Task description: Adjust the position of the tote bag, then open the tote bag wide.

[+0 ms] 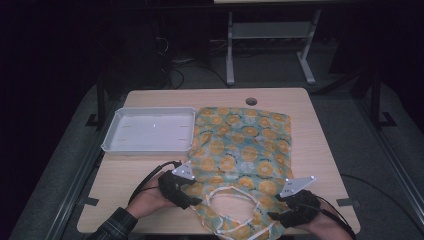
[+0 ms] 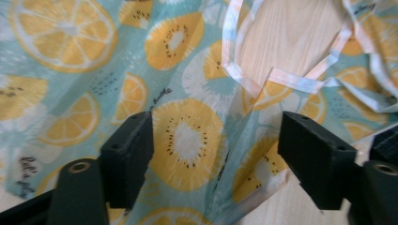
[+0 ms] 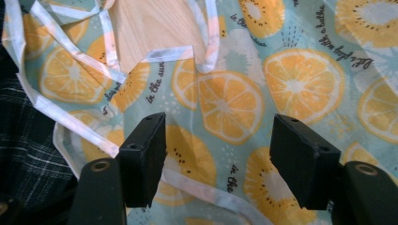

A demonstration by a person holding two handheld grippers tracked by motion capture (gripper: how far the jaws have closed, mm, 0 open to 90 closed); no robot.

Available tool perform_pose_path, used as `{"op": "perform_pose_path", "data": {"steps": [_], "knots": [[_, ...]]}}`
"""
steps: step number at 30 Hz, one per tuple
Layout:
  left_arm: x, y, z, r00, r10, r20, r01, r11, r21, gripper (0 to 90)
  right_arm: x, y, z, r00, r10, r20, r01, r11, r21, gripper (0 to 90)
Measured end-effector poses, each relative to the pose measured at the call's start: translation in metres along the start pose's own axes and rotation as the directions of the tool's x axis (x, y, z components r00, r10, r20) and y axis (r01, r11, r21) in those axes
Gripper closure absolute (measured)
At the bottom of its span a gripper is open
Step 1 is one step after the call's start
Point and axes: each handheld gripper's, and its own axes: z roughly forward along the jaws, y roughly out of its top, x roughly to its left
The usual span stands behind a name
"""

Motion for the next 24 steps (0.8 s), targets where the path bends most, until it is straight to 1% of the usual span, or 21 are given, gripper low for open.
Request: {"op": "perform_pose_path", "data": {"steps": [1, 2, 4, 5, 10, 12, 15, 17, 22, 23, 24], "knots": [[0.0, 0.0, 0.002, 1.0, 0.008, -0.004, -0.008, 0.9999, 0.009, 24.3, -0.001, 0.0, 0.0, 1.0, -0.002, 0.004, 0.002, 1.0, -0.001, 34.8], [0.0, 0.0, 0.004, 1.0, 0.004, -0.007, -0.004, 0.9999, 0.011, 23.7, -0.001, 0.0, -0.001, 1.0, -0.001, 0.006, 0.001, 1.0, -0.002, 34.7], [0.0, -0.001, 0.007, 0.9999, 0.013, -0.01, -0.013, 0.9994, 0.032, 22.7, -0.001, -0.001, -0.001, 1.0, 0.0, 0.008, 0.0, 1.0, -0.002, 34.2], [-0.001, -0.001, 0.01, 0.9999, 0.009, -0.009, -0.009, 0.9994, 0.033, 22.2, -0.001, -0.001, -0.001, 1.0, 0.001, 0.01, -0.001, 1.0, 0.0, 33.9], [-0.006, -0.001, 0.014, 0.9992, 0.033, -0.021, -0.032, 0.9967, 0.075, 20.2, 0.0, -0.002, 0.003, 0.9997, -0.017, 0.017, 0.017, 1.0, 0.014, 32.4], [-0.007, -0.002, 0.015, 0.9985, 0.044, -0.032, -0.041, 0.9964, 0.074, 19.0, 0.0, -0.001, 0.005, 0.9995, -0.026, 0.015, 0.026, 1.0, 0.015, 31.8], [-0.01, -0.002, 0.017, 0.9976, 0.051, -0.047, -0.048, 0.9965, 0.069, 18.3, 0.001, -0.001, 0.009, 0.9994, -0.034, 0.005, 0.034, 0.999, 0.033, 30.7], [-0.011, -0.002, 0.017, 0.9944, 0.088, -0.06, -0.082, 0.9922, 0.094, 18.2, 0.002, -0.001, 0.012, 0.9993, -0.039, -0.001, 0.039, 0.998, 0.044, 29.8], [-0.011, -0.002, 0.016, 0.9949, 0.08, -0.061, -0.074, 0.9925, 0.097, 18.8, 0.005, 0.001, 0.02, 0.9966, -0.082, -0.005, 0.082, 0.994, 0.073, 27.6], [-0.011, -0.002, 0.016, 0.9949, 0.079, -0.063, -0.073, 0.9929, 0.094, 18.9, 0.006, 0.001, 0.02, 0.9964, -0.085, -0.007, 0.085, 0.993, 0.077, 27.2], [-0.011, -0.002, 0.016, 0.9949, 0.079, -0.062, -0.073, 0.9929, 0.094, 19.1, 0.005, 0.001, 0.021, 0.9949, -0.101, -0.003, 0.101, 0.992, 0.077, 27.1]]}}
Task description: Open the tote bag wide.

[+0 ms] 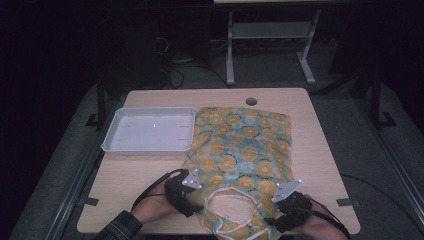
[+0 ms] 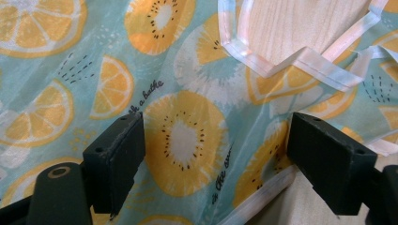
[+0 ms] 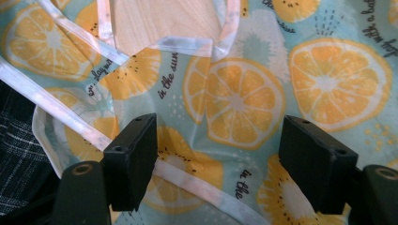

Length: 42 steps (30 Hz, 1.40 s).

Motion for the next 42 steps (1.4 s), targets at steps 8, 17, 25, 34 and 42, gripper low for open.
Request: {"op": "perform_pose_path", "data": {"steps": [8, 17, 25, 34, 42], "knots": [[0.004, -0.001, -0.003, 0.9999, -0.016, -0.006, 0.016, 0.9998, -0.011, 31.0, -0.001, -0.001, 0.003, 0.9996, -0.027, 0.01, 0.027, 1.0, 0.011, 27.7], [0.011, -0.003, -0.006, 0.9995, -0.028, -0.012, 0.028, 0.9988, -0.042, 53.3, -0.005, -0.001, -0.001, 0.9998, 0.01, 0.015, -0.01, 1.0, -0.006, 52.7], [0.016, -0.004, -0.007, 0.9993, -0.035, 0.01, 0.035, 0.998, -0.052, 81.0, -0.008, -0.001, -0.001, 1.0, -0.009, -0.002, 0.009, 1.0, -0.016, 79.8], [0.02, -0.004, -0.006, 0.9984, -0.038, 0.042, 0.04, 0.9977, -0.055, 88.5, -0.008, 0.0, -0.001, 0.9995, -0.022, -0.021, 0.022, 1.0, -0.011, 88.3], [0.021, -0.004, -0.014, 0.9959, -0.056, 0.071, 0.062, 0.9946, -0.083, 89.0, -0.007, 0.001, -0.005, 0.9994, -0.018, -0.03, 0.018, 1.0, -0.024, 88.6]]}}
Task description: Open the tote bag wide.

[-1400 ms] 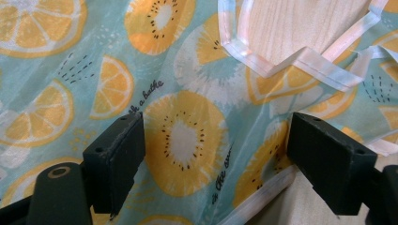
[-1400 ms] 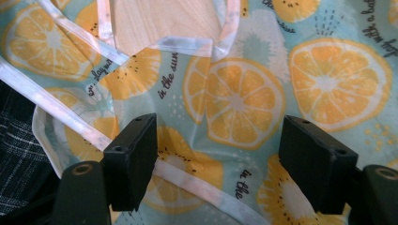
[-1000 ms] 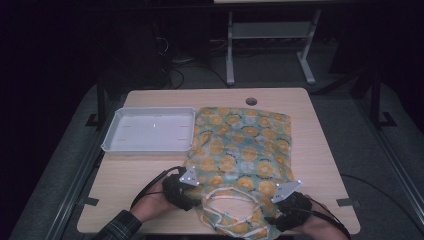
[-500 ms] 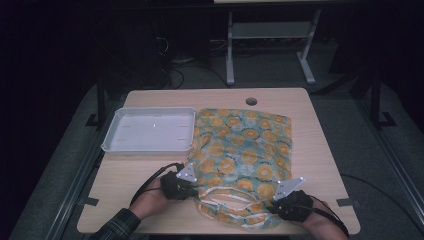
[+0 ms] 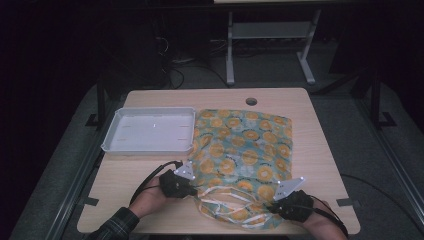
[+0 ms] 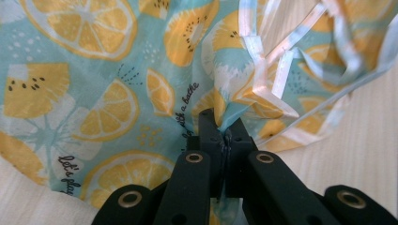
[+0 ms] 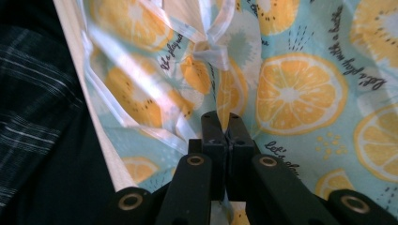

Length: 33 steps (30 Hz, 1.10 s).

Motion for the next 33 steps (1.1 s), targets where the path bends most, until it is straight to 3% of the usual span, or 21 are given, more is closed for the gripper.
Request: {"op": "perform_pose_path", "data": {"steps": [10, 14, 22, 33], "knots": [[-0.002, 0.007, -0.015, 0.9997, 0.019, 0.013, -0.018, 0.9987, -0.047, 89.0, -0.001, 0.002, -0.017, 0.9999, 0.015, 0.005, -0.015, 0.997, -0.069, 88.7], [-0.001, 0.013, -0.022, 0.9993, 0.035, 0.012, -0.035, 0.9976, -0.061, 89.0, -0.004, 0.006, -0.023, 0.9997, 0.002, 0.026, 0.0, 0.997, -0.083, 88.7], [0.002, 0.026, -0.032, 0.9987, 0.05, 0.011, -0.049, 0.9957, -0.079, 88.9, -0.017, 0.015, -0.034, 0.9984, -0.005, 0.056, 0.012, 0.992, -0.125, 88.7], [0.016, 0.047, -0.054, 0.9981, 0.058, 0.021, -0.055, 0.993, -0.105, 88.9, -0.033, 0.028, -0.053, 0.995, -0.004, 0.099, 0.022, 0.983, -0.182, 88.7]]}}
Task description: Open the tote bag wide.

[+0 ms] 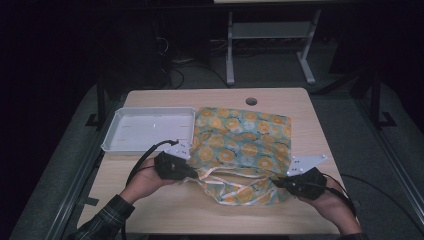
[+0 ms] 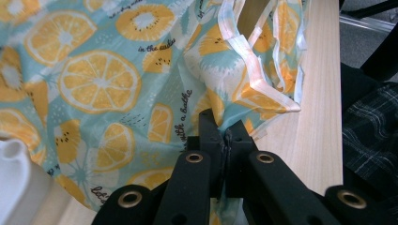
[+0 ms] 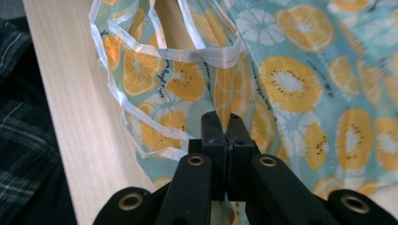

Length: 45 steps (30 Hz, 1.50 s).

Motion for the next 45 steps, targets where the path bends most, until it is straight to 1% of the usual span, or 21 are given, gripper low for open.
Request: {"op": "perform_pose_path", "data": {"steps": [1, 2, 3, 4, 6, 7, 8, 12, 18, 20, 22, 24, 25, 29, 33, 37, 42, 43, 44, 45], "knots": [[0.002, 0.002, -0.002, 1.0, 0.0, -0.001, 0.0, 1.0, 0.003, 88.9, -0.001, 0.002, -0.001, 1.0, 0.006, 0.001, -0.006, 1.0, -0.003, 88.6], [0.004, 0.004, -0.003, 1.0, 0.006, -0.002, -0.006, 1.0, 0.005, 88.8, -0.003, 0.004, -0.002, 1.0, -0.003, 0.006, 0.003, 1.0, -0.007, 88.6], [0.005, 0.006, -0.005, 1.0, 0.003, -0.003, -0.003, 1.0, 0.007, 88.8, -0.004, 0.005, -0.002, 0.9999, 0.0, 0.011, 0.0, 1.0, -0.013, 88.5], [0.007, 0.007, -0.007, 1.0, 0.0, -0.005, 0.0, 1.0, 0.003, 88.8, -0.005, 0.007, -0.003, 0.9999, -0.007, 0.016, 0.008, 1.0, -0.013, 88.5], [0.011, 0.011, -0.009, 1.0, 0.003, -0.006, -0.003, 1.0, 0.005, 88.8, -0.009, 0.01, -0.003, 0.9997, -0.016, 0.02, 0.016, 1.0, -0.017, 88.6], [0.014, 0.013, -0.01, 0.9999, 0.01, -0.008, -0.01, 0.9999, 0.01, 88.8, -0.011, 0.012, -0.003, 0.9996, -0.016, 0.023, 0.016, 1.0, -0.02, 88.6], [0.016, 0.015, -0.011, 0.9999, 0.007, -0.007, -0.007, 1.0, 0.005, 88.8, -0.013, 0.014, -0.003, 0.9995, -0.019, 0.024, 0.019, 1.0, -0.022, 88.6], [0.025, 0.023, -0.014, 0.9997, 0.018, -0.015, -0.018, 0.9998, 0.009, 88.8, -0.02, 0.021, -0.003, 0.9995, -0.015, 0.028, 0.015, 1.0, -0.022, 88.5], [0.038, 0.034, -0.019, 0.9996, 0.017, -0.023, -0.017, 0.9998, 0.003, 88.7, -0.031, 0.026, -0.003, 0.9993, 0.006, 0.037, -0.004, 0.999, -0.044, 88.5], [0.042, 0.037, -0.021, 0.9994, 0.019, -0.028, -0.019, 0.9998, -0.001, 88.7, -0.034, 0.027, -0.004, 0.9991, 0.015, 0.039, -0.013, 0.998, -0.06, 88.5], [0.044, 0.04, -0.022, 0.9992, 0.022, -0.032, -0.022, 0.9997, -0.006, 88.7, -0.038, 0.028, -0.005, 0.9985, 0.029, 0.047, -0.026, 0.998, -0.065, 88.5], [0.047, 0.042, -0.022, 0.9991, 0.02, -0.039, -0.021, 0.9997, -0.01, 88.7, -0.042, 0.03, -0.007, 0.9981, 0.032, 0.053, -0.028, 0.997, -0.075, 88.5], [0.048, 0.044, -0.022, 0.999, 0.014, -0.042, -0.015, 0.9998, -0.017, 88.7, -0.045, 0.031, -0.007, 0.9978, 0.031, 0.058, -0.027, 0.997, -0.076, 88.5], [0.055, 0.049, -0.022, 0.9987, 0.01, -0.051, -0.011, 0.9997, -0.022, 88.7, -0.053, 0.035, -0.009, 0.9964, 0.049, 0.068, -0.043, 0.995, -0.092, 88.5], [0.063, 0.056, -0.021, 0.9979, 0.001, -0.064, -0.002, 0.9997, -0.024, 88.7, -0.062, 0.04, -0.008, 0.9943, 0.055, 0.092, -0.047, 0.995, -0.084, 88.5], [0.076, 0.062, -0.02, 0.9973, -0.013, -0.073, 0.012, 0.9996, -0.027, 88.6, -0.073, 0.046, -0.007, 0.9919, 0.064, 0.11, -0.055, 0.995, -0.083, 88.5], [0.094, 0.065, -0.012, 0.9953, -0.041, -0.088, 0.039, 0.9987, -0.032, 88.4, -0.087, 0.051, 0.0, 0.9892, 0.074, 0.126, -0.068, 0.996, -0.053, 88.3], [0.099, 0.065, -0.01, 0.9953, -0.043, -0.087, 0.04, 0.9986, -0.033, 88.4, -0.09, 0.051, 0.002, 0.9879, 0.08, 0.133, -0.073, 0.996, -0.055, 88.3], [0.103, 0.066, -0.009, 0.9949, -0.043, -0.091, 0.041, 0.9988, -0.028, 88.4, -0.094, 0.051, 0.004, 0.9876, 0.088, 0.13, -0.081, 0.995, -0.058, 88.3], [0.107, 0.067, -0.006, 0.9941, -0.057, -0.092, 0.054, 0.9979, -0.036, 88.4, -0.098, 0.05, 0.006, 0.9867, 0.097, 0.13, -0.091, 0.994, -0.057, 88.3]]}}
